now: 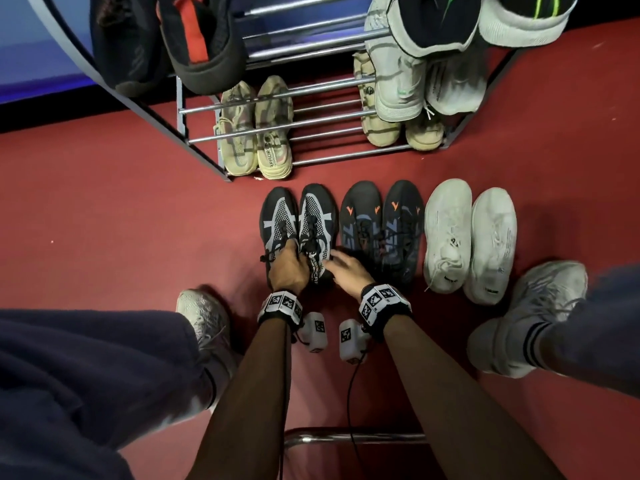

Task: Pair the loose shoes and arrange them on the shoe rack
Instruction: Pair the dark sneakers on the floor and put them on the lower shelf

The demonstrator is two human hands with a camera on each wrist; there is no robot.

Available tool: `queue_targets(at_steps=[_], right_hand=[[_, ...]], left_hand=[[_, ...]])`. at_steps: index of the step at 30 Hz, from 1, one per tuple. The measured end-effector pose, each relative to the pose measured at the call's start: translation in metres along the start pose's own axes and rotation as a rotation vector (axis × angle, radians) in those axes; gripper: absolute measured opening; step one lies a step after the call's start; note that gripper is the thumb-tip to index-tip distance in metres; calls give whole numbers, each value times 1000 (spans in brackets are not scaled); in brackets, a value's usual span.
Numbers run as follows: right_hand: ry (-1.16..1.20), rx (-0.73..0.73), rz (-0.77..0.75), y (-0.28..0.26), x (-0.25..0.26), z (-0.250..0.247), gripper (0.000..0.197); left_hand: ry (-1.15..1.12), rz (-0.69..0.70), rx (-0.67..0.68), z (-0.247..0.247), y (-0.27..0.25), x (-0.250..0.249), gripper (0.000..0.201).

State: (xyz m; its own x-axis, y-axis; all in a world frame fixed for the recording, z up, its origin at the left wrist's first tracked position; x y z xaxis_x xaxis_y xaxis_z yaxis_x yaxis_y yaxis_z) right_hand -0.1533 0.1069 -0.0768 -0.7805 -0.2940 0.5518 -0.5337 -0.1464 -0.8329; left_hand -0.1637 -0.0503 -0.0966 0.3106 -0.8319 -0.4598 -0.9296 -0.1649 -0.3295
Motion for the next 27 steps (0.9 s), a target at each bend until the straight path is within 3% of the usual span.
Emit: queue_targets(at_steps=[9,20,24,27], right_hand=[[-45,-23,-28,0,-6,2,52],[-70,-18,-24,-1,-13,5,55],[-122,2,-22,-6,-11,7,60],[-61,-67,-75,-11,-13,4,43]], left_hand=[[-16,10,-23,6,-9,-7,12],[-6,-35,66,2,-7,-10,20],[79,-146,152,-6,-1,-22,36],[130,-265,103,-15,-4,-43,47]])
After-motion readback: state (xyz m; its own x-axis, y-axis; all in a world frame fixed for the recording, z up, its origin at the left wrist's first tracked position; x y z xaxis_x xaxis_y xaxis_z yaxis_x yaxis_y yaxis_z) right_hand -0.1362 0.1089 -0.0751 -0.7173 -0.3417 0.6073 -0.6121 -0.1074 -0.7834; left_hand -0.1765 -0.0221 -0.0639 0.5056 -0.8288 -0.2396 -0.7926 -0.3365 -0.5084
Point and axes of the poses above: each hand's wrist, its own y-axis towards the middle knuckle, its own z-axis out of the palm, x = y × z, the point moved 3 cm from there along y, towards the middle knuckle, and after that the axes turned 6 degrees about z, right-handed, at the moved point
